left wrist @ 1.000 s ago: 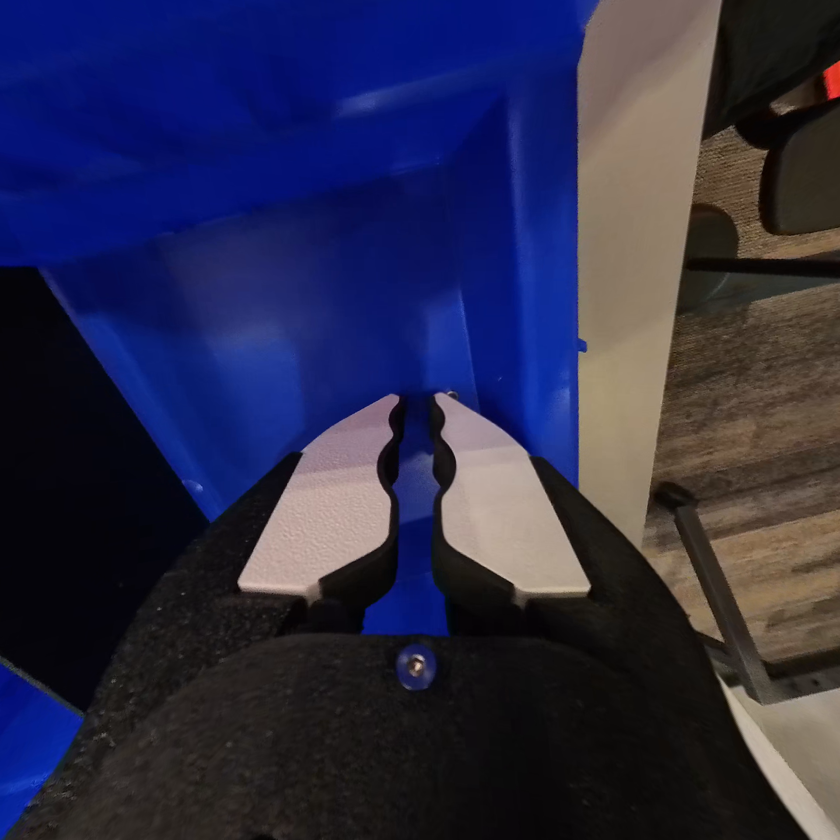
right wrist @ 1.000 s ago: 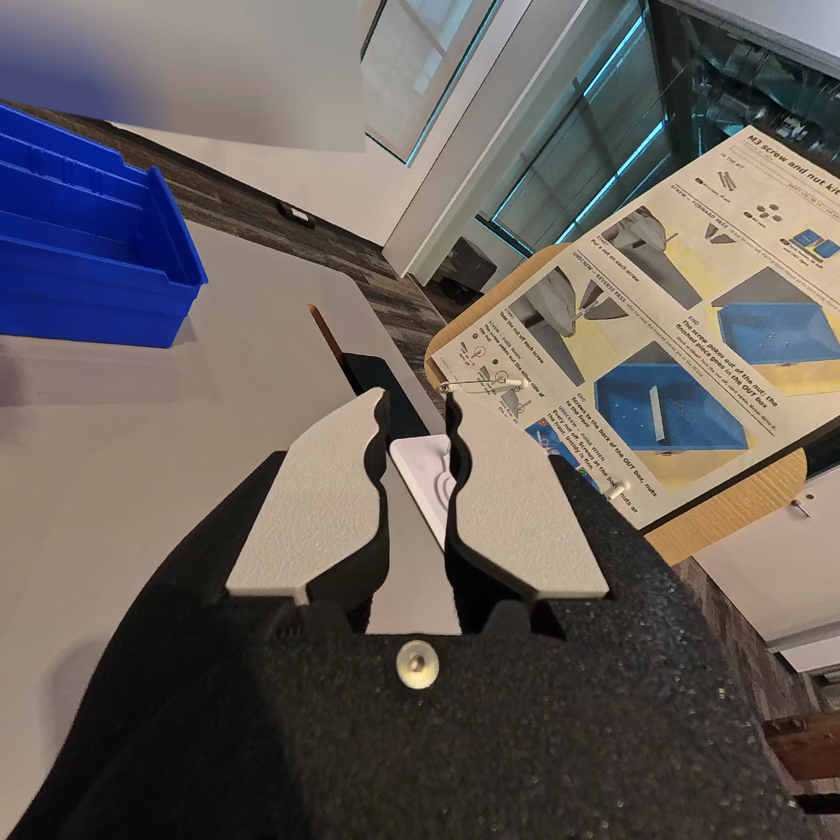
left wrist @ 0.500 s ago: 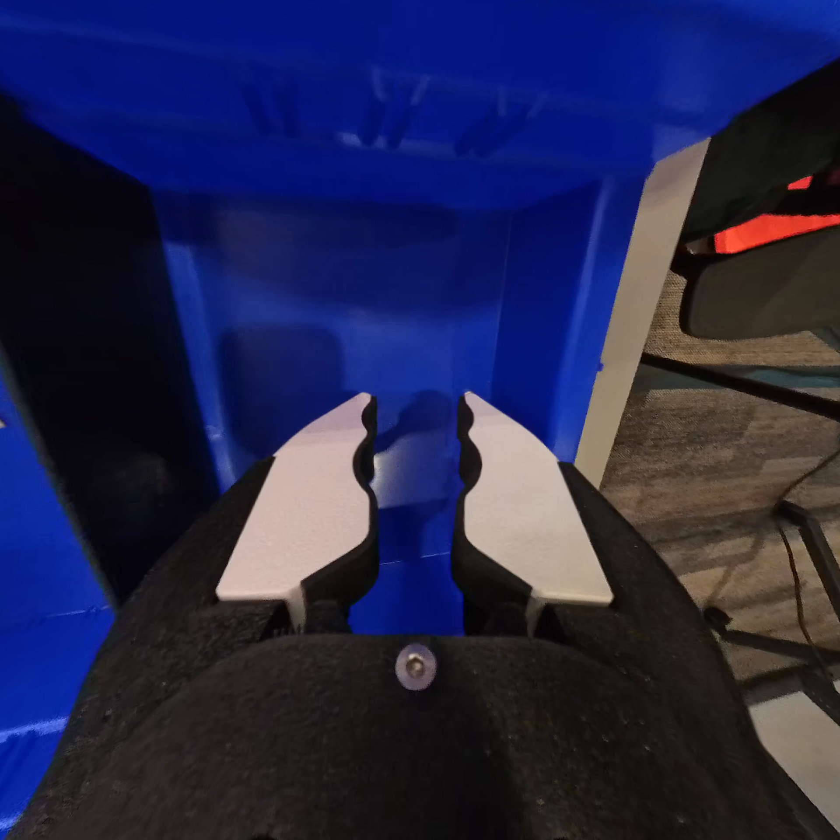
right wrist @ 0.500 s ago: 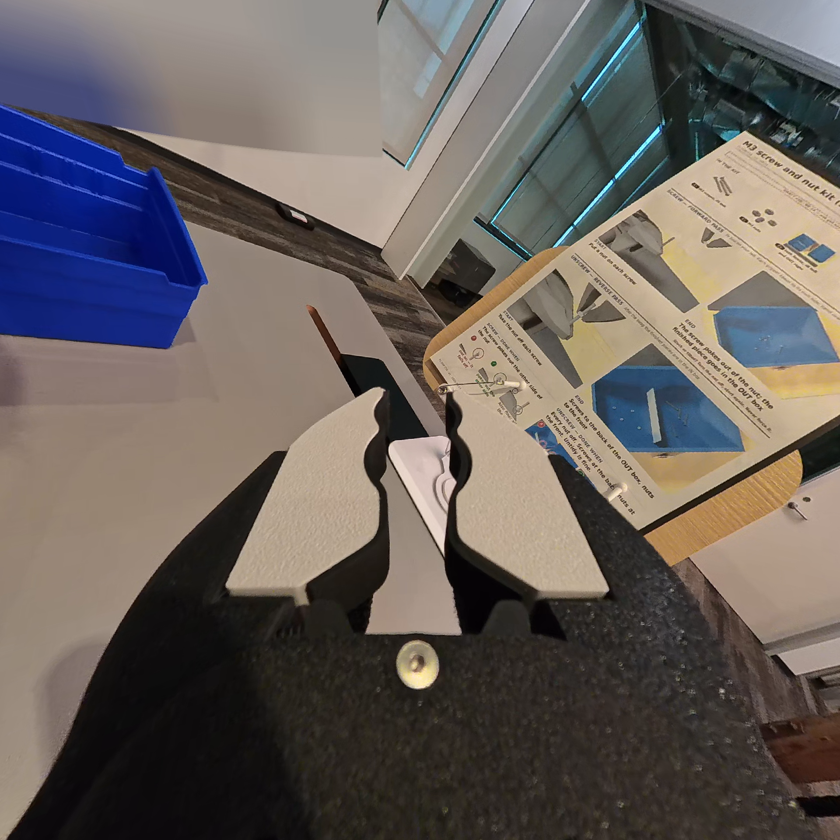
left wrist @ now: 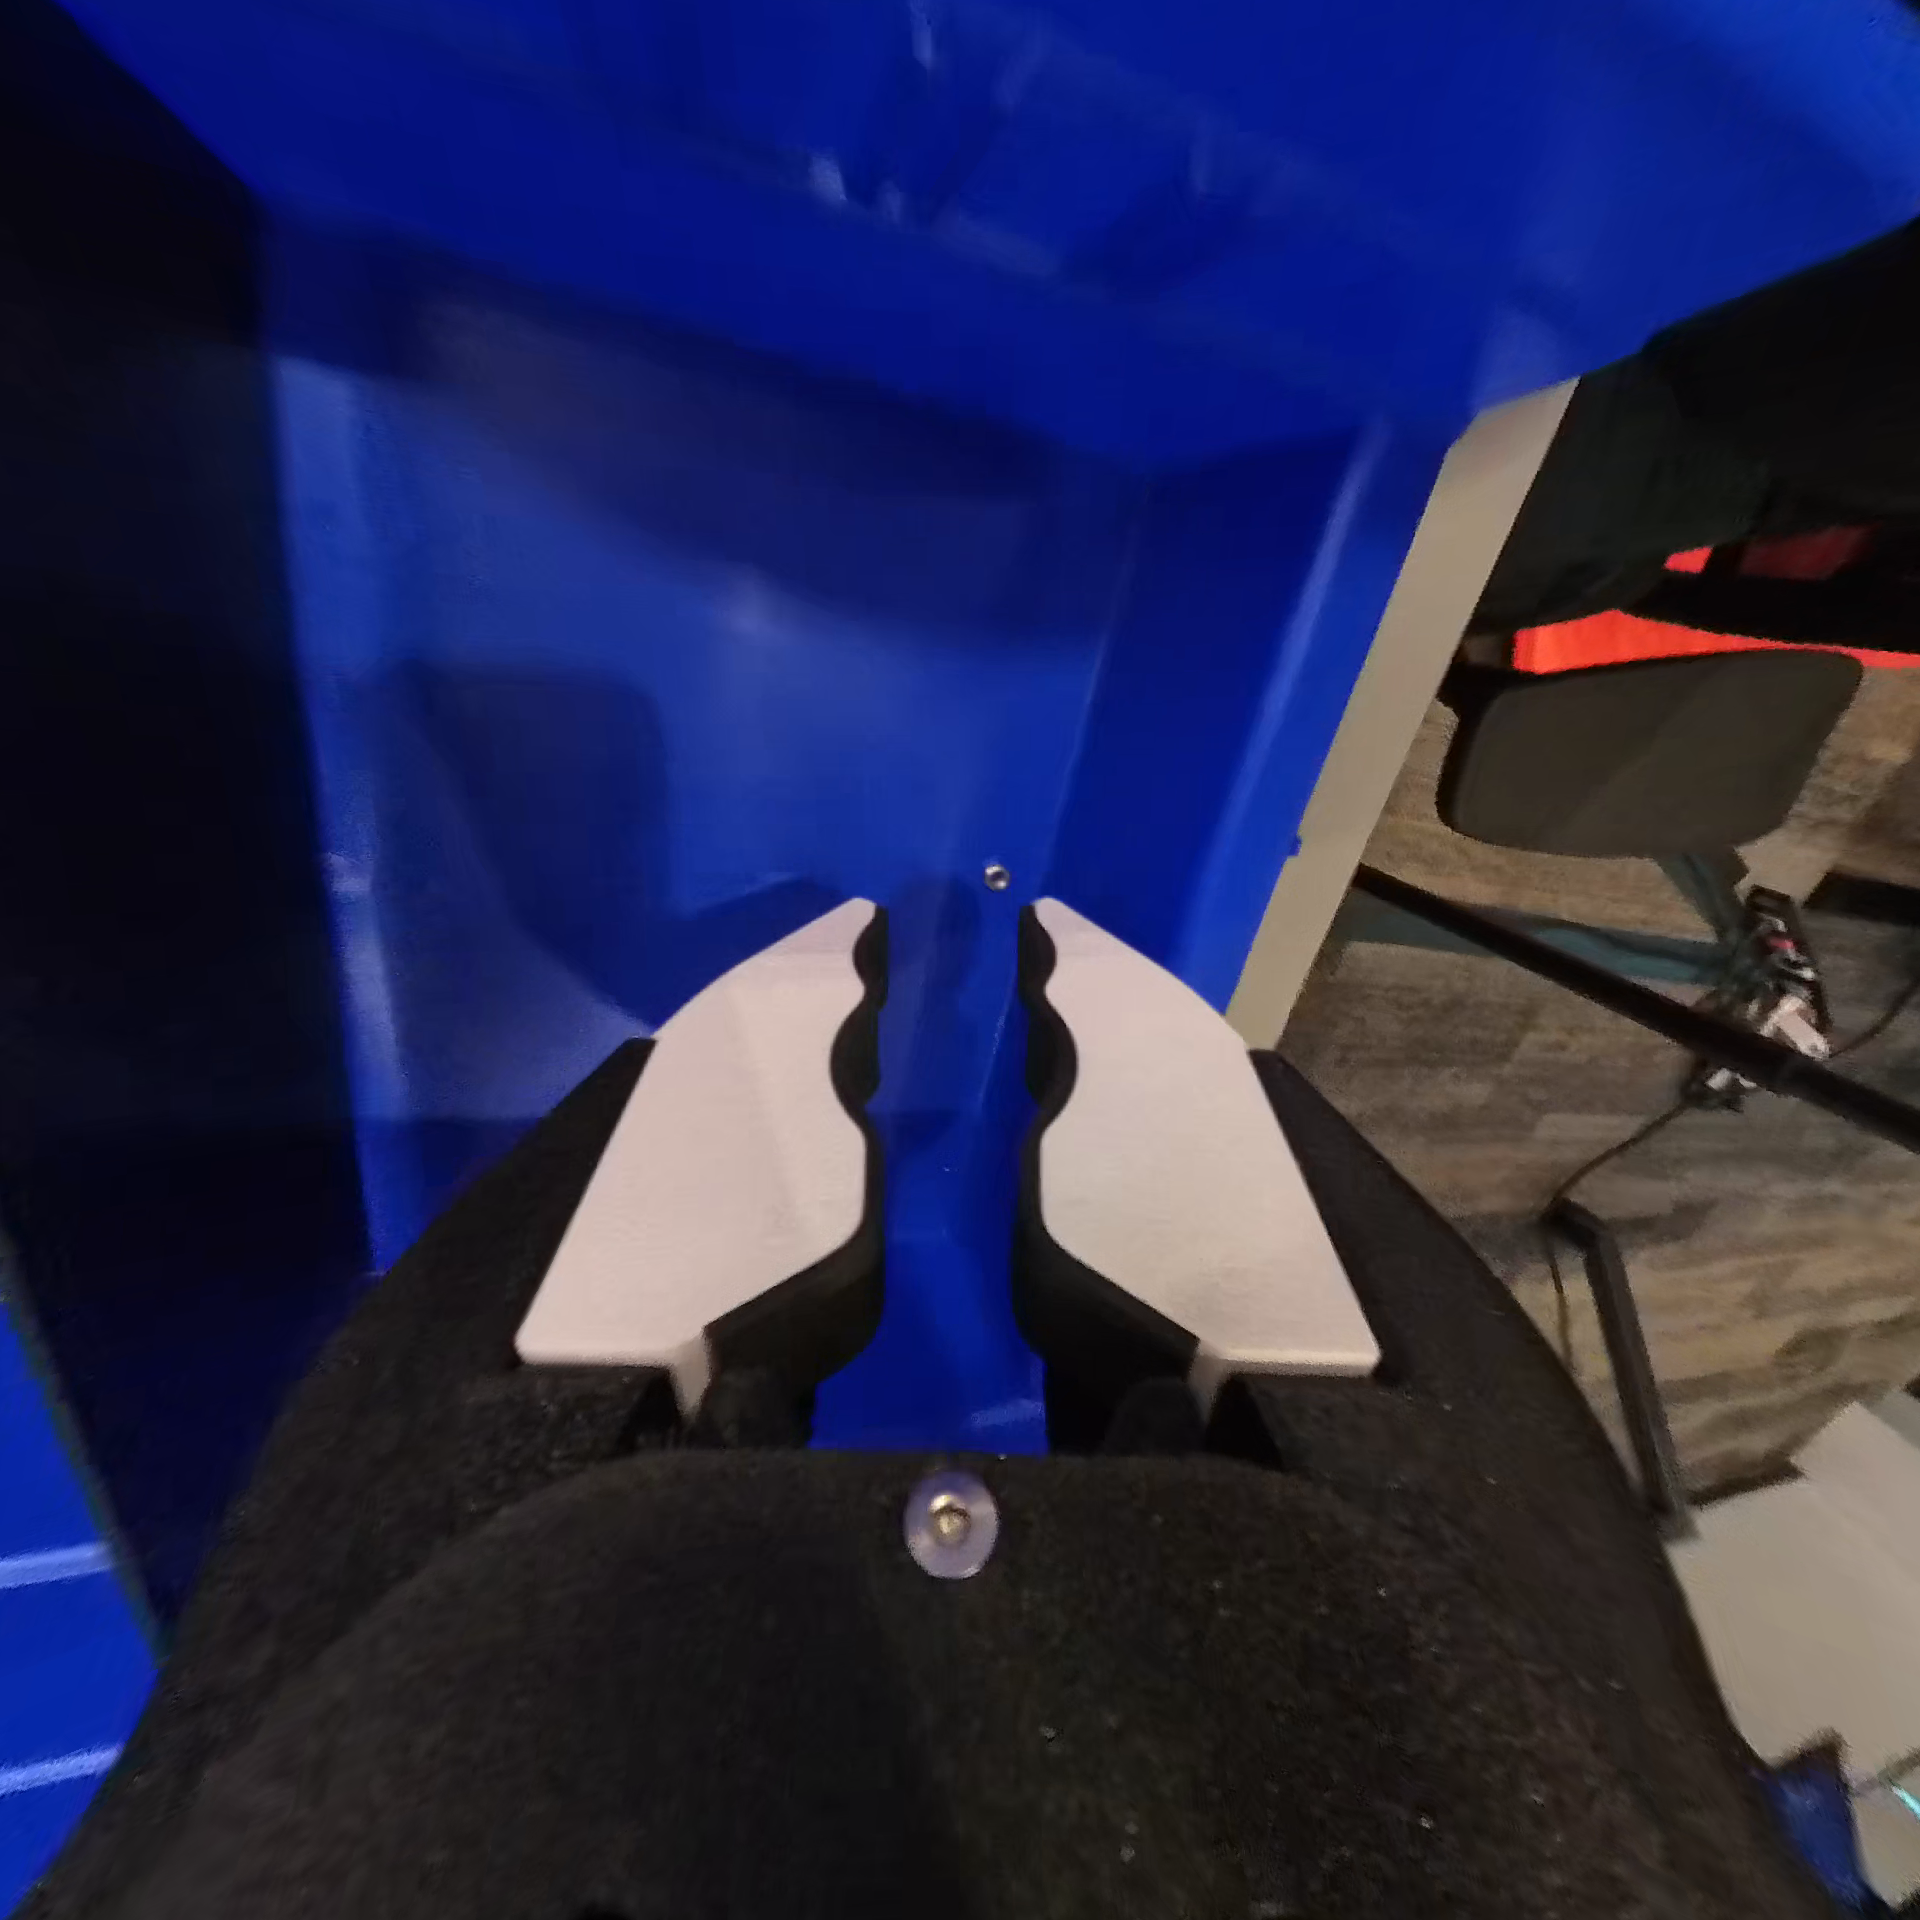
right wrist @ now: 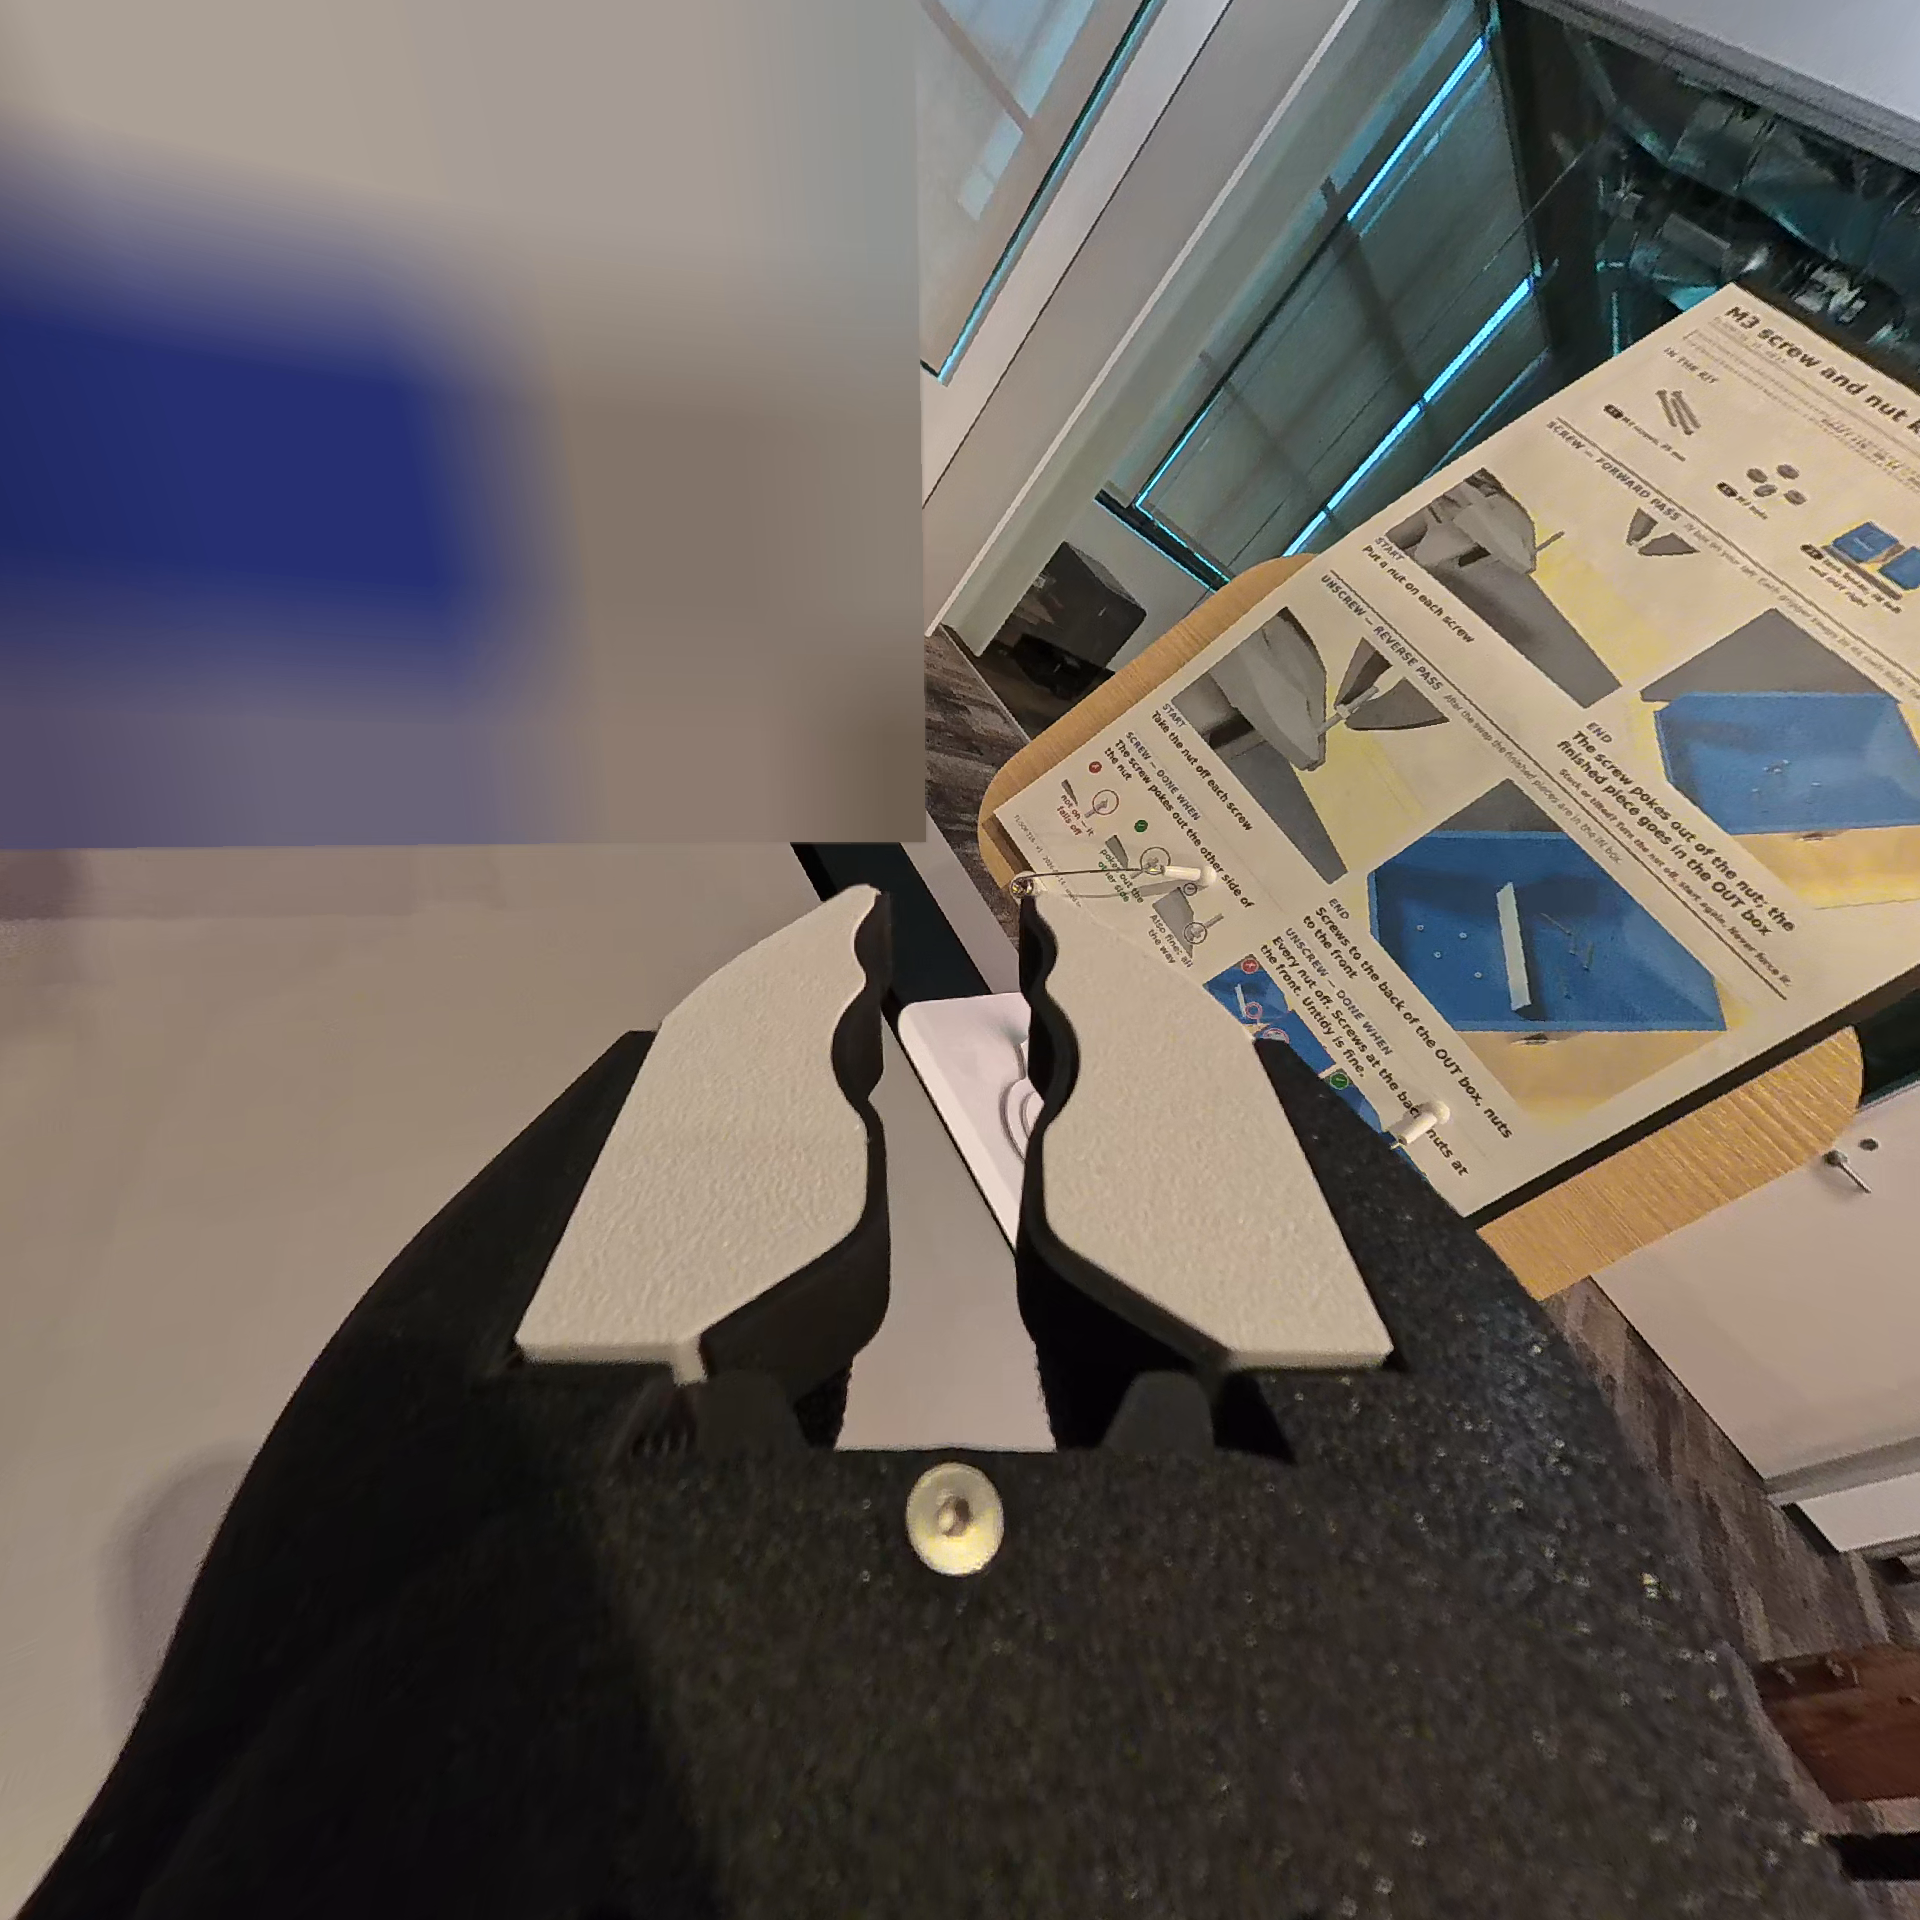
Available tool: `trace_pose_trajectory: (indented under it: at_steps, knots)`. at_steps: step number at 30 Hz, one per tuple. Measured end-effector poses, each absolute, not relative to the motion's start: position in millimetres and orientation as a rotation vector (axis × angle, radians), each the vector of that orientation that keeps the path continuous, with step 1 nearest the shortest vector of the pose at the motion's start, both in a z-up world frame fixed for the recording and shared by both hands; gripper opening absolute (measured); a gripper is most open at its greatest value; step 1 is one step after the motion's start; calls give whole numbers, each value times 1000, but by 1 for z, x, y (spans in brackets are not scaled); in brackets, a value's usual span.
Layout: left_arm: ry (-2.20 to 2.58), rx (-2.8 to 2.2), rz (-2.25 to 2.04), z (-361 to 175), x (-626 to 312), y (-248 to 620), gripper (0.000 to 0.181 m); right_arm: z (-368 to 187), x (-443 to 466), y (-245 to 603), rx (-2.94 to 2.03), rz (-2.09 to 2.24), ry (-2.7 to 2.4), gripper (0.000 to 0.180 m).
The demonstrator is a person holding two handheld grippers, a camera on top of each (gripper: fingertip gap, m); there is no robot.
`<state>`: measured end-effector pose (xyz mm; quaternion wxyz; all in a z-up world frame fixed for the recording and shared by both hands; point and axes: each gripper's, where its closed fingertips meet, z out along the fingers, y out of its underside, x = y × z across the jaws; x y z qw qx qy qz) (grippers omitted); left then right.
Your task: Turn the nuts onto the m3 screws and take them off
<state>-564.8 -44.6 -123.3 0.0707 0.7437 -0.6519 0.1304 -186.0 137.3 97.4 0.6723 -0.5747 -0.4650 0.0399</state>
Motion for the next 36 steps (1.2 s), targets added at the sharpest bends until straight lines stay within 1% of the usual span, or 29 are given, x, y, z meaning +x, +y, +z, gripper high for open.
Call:
trace_pose_trajectory:
  at_steps: [2,4,6,9,11,14,18,21,25,30,36]
  knots:
    - [-1807,2267,452,-125,-567,-50,17,98,-186,136,-1294,91,-1045,23]
    - [-1585,2374,519,-124,-562,-47,5,98,-186,135,-1293,90,-1047,23]
    - [-1437,2488,587,-119,-555,-38,1,99,-186,135,-1291,84,-1046,24]
    - [-1367,2588,518,-114,-558,-30,0,99,-186,134,-1288,94,-1050,24]
    - [-1407,2565,459,-112,-562,-37,0,99,-187,134,-1288,105,-1051,24]
    - [-1439,2396,350,-116,-573,-60,0,99,-186,135,-1290,103,-1049,24]
    - [-1497,2299,212,-125,-580,-55,0,100,-185,133,-1289,101,-1047,24]
    - [-1773,2141,246,-126,-579,-55,0,100,-185,131,-1284,107,-1047,24]
    - [-1980,2041,269,-133,-580,-55,0,103,-184,130,-1275,105,-1044,24]
    - [-2118,1978,254,-143,-585,-60,0,103,-185,131,-1274,104,-1046,24]
    - [-2128,1959,314,-144,-579,-62,0,100,-189,131,-1276,98,-1057,24]
